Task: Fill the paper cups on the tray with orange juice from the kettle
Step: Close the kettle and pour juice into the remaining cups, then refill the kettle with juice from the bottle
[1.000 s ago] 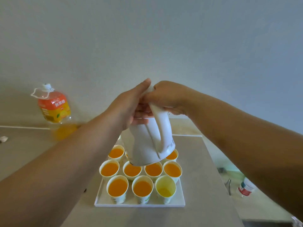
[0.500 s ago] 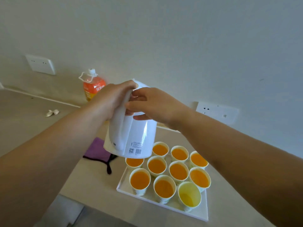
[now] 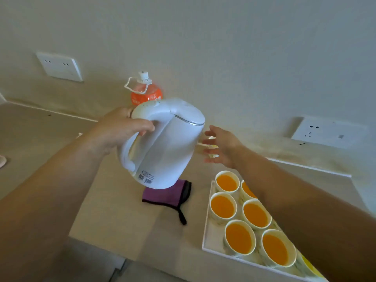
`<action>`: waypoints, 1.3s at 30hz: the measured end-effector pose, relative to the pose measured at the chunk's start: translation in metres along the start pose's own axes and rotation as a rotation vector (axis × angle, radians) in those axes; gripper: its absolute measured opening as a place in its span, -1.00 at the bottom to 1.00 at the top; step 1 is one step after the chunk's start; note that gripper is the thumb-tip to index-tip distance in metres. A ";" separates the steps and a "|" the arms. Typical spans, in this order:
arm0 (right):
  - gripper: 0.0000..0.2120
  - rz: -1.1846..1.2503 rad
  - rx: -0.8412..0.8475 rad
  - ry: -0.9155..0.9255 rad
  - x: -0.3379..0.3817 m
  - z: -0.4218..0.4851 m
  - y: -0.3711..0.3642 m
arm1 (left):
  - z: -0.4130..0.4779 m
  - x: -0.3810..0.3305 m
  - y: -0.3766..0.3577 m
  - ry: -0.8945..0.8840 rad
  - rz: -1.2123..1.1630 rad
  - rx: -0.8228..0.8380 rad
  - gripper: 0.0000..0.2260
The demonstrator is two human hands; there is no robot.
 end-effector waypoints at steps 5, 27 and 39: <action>-0.56 0.183 0.103 -0.071 -0.027 0.033 -0.070 | 0.029 0.055 0.016 -0.063 -0.066 0.085 -0.92; -0.77 0.185 -0.288 -0.028 -0.066 0.094 -0.016 | 0.129 0.154 -0.090 0.067 -0.283 0.228 -0.54; -0.71 0.034 -0.168 0.142 -0.030 0.095 -0.022 | 0.112 0.087 -0.081 -0.390 0.395 -0.051 -0.35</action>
Point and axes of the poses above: each hand's wrist, its own z-axis towards the middle knuckle, its own y-axis out of the back of the hand, x = y × z, the point moved 8 cm from there along z, towards the middle knuckle, and after that the axes turned 10 degrees about z, right-handed, at the moved point
